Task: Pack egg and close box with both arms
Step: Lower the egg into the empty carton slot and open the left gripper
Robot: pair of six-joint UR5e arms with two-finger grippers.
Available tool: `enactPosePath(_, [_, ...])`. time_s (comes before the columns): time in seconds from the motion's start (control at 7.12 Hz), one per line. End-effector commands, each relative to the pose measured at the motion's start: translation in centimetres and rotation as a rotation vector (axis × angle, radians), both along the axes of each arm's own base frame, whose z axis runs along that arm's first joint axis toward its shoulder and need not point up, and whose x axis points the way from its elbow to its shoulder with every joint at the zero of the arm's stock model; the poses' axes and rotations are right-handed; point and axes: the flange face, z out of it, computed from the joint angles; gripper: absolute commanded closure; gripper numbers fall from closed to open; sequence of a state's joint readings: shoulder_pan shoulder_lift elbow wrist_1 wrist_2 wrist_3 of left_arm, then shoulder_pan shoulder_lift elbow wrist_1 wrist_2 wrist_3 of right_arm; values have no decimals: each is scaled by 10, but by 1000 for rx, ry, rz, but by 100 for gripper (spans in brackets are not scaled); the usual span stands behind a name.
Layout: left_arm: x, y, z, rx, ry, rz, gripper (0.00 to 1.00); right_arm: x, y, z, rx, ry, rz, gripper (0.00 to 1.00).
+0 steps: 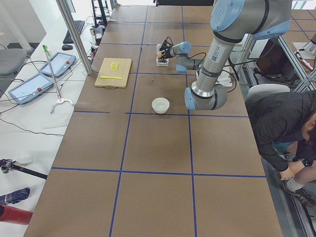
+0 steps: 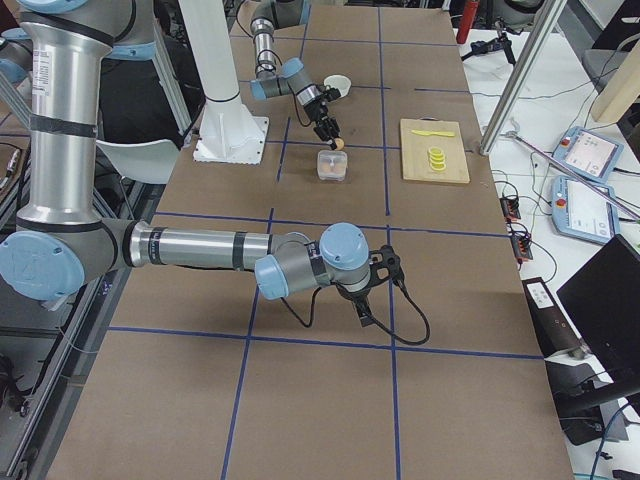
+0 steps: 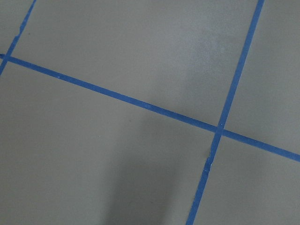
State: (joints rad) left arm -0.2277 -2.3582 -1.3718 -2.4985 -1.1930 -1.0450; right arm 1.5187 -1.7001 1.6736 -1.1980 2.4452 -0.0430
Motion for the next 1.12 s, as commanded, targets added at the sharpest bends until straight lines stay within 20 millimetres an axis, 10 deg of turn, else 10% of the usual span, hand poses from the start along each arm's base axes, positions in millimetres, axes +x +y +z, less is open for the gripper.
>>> enactPosePath(0.0, [10,12,-3,22,-12,22,98,0,0,0,-1,0,0,0])
enactPosePath(0.98, [20,18,5,35,-43,35,79,1,2,2,-4,0,2,0])
